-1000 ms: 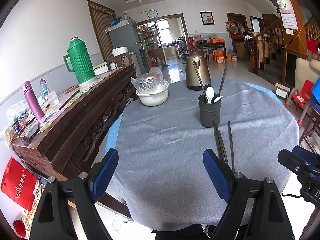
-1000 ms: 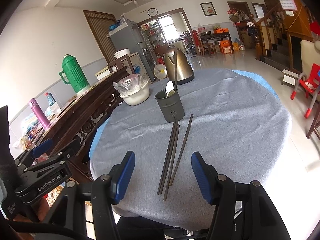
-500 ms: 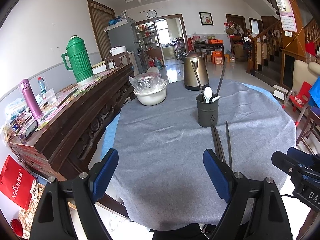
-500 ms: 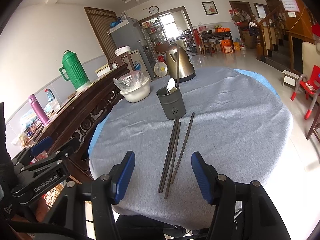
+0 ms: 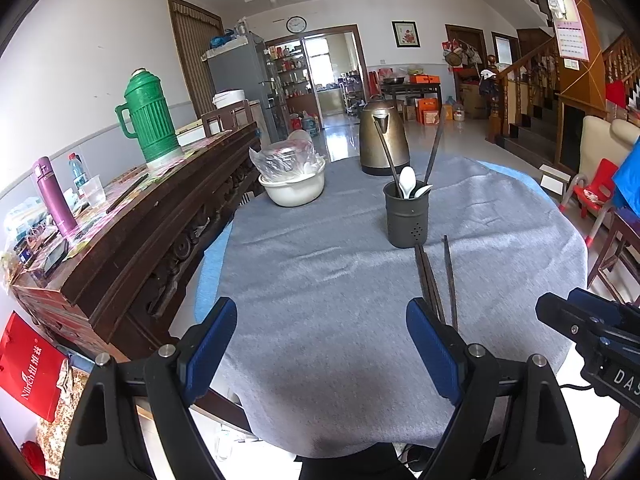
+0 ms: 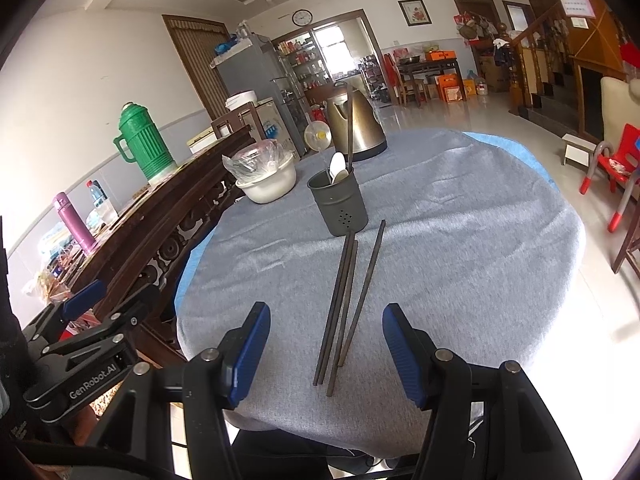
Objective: Organize utensils
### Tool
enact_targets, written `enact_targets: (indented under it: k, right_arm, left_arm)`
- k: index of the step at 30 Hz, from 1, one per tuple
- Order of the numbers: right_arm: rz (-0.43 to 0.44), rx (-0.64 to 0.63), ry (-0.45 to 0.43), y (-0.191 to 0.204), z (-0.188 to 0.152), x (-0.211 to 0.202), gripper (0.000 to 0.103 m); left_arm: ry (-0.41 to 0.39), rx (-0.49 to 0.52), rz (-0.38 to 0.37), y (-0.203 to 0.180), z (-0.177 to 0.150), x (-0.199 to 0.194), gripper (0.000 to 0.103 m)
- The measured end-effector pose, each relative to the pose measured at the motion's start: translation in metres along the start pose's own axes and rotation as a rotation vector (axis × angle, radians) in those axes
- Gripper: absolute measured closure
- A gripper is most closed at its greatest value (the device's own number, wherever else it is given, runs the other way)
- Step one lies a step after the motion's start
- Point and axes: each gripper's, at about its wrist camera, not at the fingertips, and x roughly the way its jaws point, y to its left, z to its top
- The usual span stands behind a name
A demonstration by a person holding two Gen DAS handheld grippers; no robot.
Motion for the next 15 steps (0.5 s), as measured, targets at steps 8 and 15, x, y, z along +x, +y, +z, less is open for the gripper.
enact_targets:
  k: [8, 15]
  right_arm:
    - [-0.019, 0.025, 0.006, -0.007, 0.001, 0.005, 0.041]
    - [-0.041, 0.051, 0.014, -0.020, 0.008, 0.010, 0.041]
  left_arm:
    - [0.074, -0.029, -0.057, 0.001, -0.009, 0.020, 0.016]
    - [0.131, -0.054, -0.075, -0.002, -0.014, 0.043, 0.016]
